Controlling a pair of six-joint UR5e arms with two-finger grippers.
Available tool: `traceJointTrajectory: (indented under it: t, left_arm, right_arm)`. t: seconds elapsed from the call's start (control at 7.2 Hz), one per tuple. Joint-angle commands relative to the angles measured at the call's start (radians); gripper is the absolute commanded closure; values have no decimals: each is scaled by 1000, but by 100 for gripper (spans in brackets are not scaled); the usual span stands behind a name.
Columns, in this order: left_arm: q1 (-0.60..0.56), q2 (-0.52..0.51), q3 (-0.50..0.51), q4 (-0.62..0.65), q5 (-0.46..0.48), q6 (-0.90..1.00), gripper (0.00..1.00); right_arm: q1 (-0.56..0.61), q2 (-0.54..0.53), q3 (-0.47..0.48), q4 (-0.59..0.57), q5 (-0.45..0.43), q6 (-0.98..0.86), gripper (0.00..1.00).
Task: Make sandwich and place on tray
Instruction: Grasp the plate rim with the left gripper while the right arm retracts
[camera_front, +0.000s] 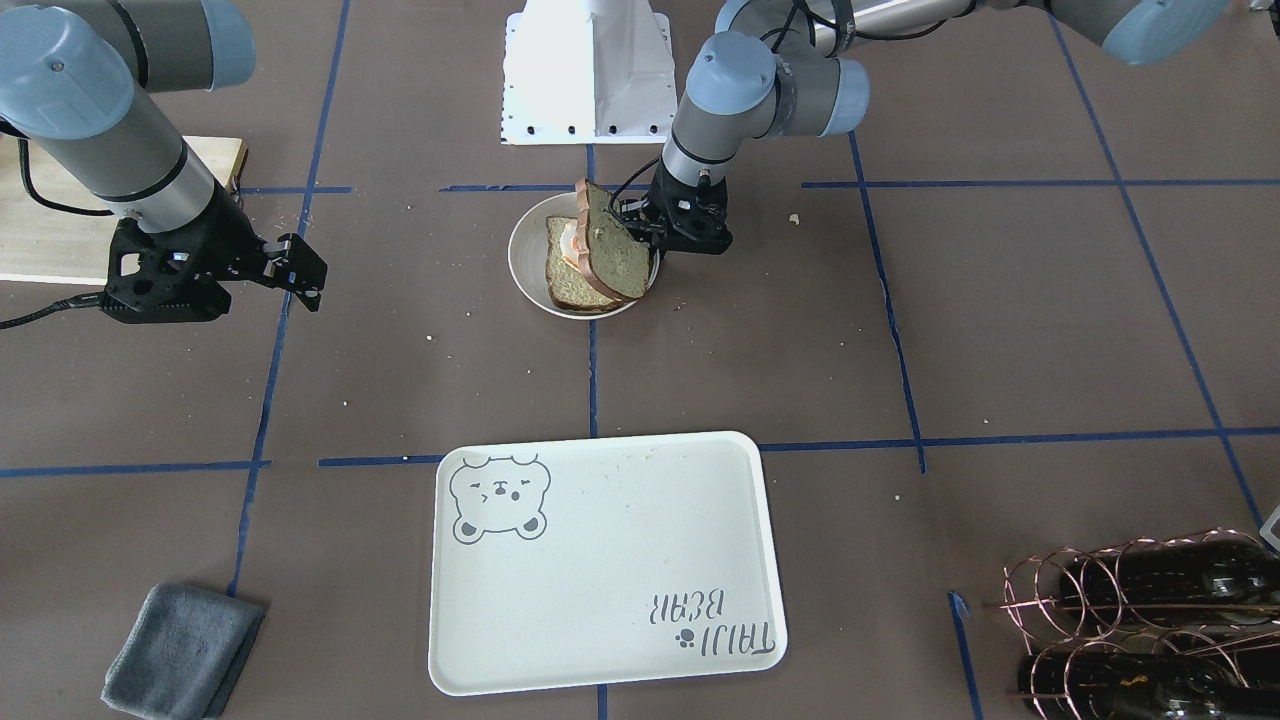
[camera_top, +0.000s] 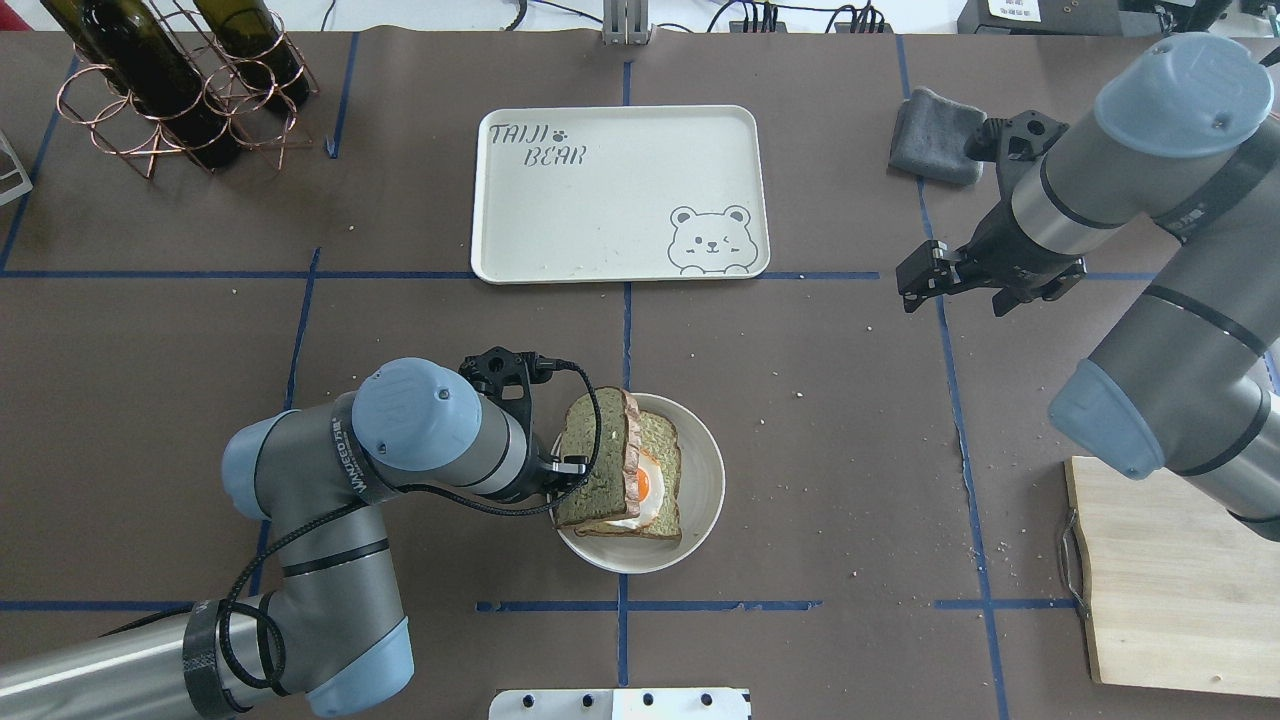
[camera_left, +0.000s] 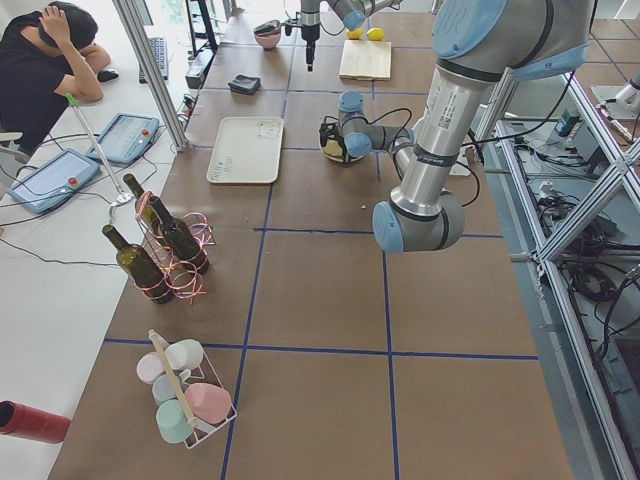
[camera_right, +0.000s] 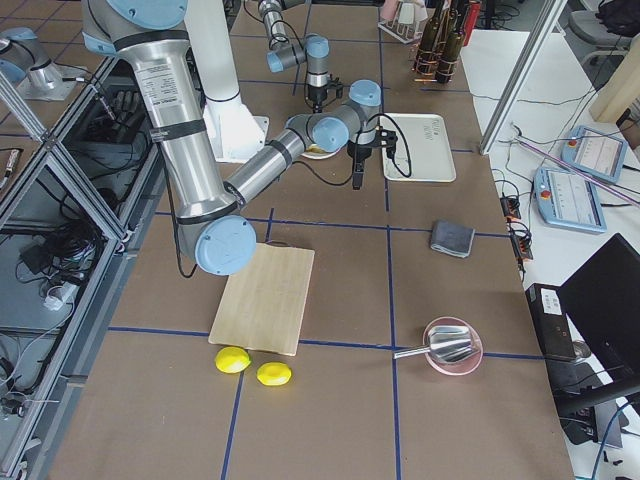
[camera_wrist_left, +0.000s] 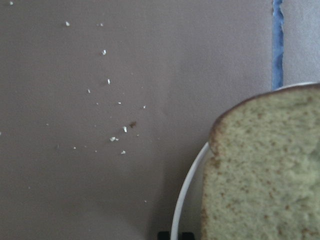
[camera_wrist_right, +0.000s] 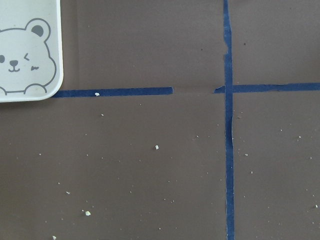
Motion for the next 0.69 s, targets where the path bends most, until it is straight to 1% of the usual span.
traceJointTrajectory:
  t: [0.0,0.28,0.42,0.56]
  left_arm:
    - [0,2,-3,-9,0,2,100]
    - [-30,4,-23,-7,-11,5,100]
    - [-56,4,-26,-10,-42,5,100]
    - [-90,4,-30,-10,-94,5,100]
  right_arm:
    - [0,-3,0,0,0,0,0]
    - [0,-10,-1,0,-2,0,0]
    - [0,-11,-1,0,-2,0,0]
    - [5,-11,-1,0,-2,-2,0]
